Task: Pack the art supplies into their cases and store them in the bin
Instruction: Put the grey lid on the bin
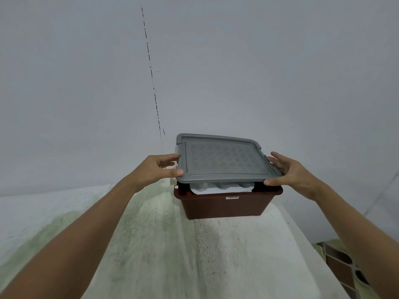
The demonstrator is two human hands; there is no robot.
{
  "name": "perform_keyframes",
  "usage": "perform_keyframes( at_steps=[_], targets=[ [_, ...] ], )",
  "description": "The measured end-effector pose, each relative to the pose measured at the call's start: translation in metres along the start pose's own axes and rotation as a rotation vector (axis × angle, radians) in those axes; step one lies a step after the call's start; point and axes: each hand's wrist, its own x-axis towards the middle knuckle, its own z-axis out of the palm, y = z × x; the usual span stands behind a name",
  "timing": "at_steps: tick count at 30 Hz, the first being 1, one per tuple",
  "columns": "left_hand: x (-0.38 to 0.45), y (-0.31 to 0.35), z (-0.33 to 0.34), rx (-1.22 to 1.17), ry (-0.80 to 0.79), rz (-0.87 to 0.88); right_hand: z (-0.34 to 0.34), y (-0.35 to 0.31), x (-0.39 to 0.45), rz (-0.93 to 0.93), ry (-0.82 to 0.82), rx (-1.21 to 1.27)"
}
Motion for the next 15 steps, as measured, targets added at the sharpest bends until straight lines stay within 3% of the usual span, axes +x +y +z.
perform_keyframes(
  at_steps=[15],
  targets=[
    [-0.015, -0.021, 0.018, 0.142, 0.014, -0.01, 0.011, 0.022, -0.007, -0.056, 0.117, -0.133]
  ],
)
